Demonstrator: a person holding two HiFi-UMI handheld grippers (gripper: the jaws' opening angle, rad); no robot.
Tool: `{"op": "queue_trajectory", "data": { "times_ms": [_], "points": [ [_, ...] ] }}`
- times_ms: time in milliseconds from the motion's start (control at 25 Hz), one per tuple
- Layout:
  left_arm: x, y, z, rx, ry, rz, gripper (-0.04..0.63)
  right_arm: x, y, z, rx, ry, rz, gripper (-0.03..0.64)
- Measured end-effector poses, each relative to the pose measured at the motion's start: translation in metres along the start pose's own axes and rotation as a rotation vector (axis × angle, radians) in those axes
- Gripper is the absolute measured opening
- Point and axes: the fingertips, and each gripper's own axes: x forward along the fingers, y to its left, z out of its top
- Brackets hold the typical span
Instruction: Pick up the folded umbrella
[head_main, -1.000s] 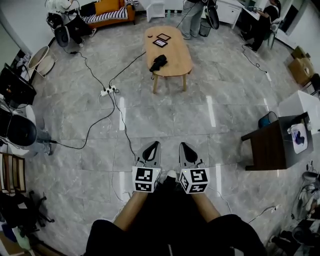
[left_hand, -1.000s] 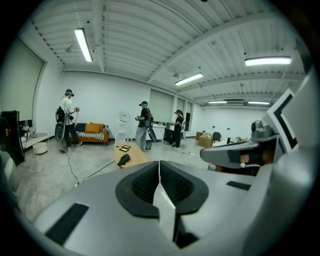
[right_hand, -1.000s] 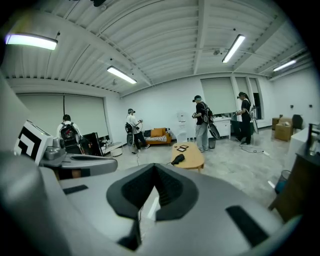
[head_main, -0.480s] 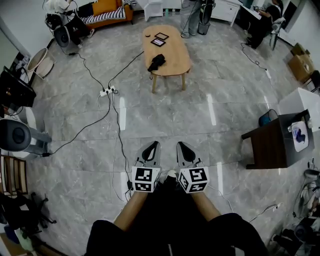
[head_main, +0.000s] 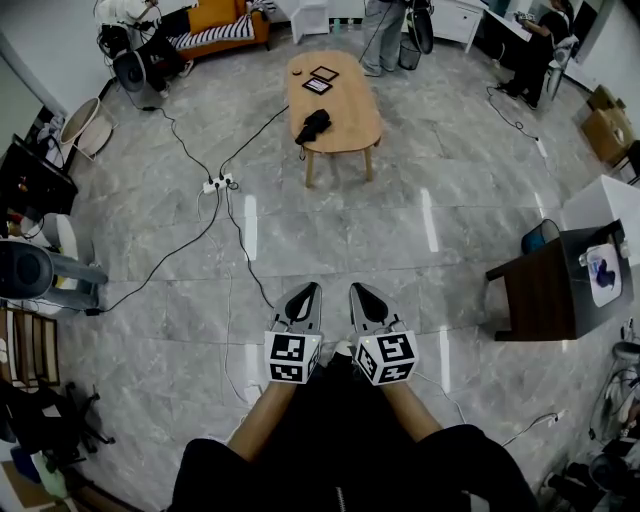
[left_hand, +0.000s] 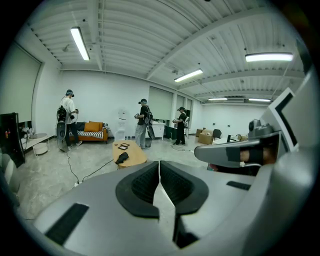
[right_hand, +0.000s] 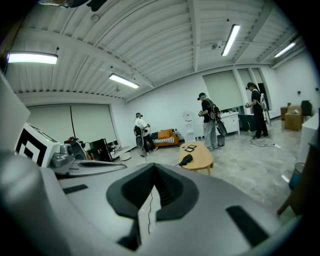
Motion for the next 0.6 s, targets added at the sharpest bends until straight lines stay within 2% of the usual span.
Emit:
{"op": "queue_trajectory", "data": {
  "times_ms": [280, 600],
  "points": [
    [0.005, -0.017, 0.0, 0.017, 0.014, -0.003, 0.018, -0.009, -0.013, -0.001, 0.019, 0.0, 0.001, 0.011],
    [0.013, -0.013, -0.002, -0.001, 0.015, 0.018, 0.018, -0.001, -0.018, -0.007, 0.007, 0.022, 0.012, 0.011]
  ]
}}
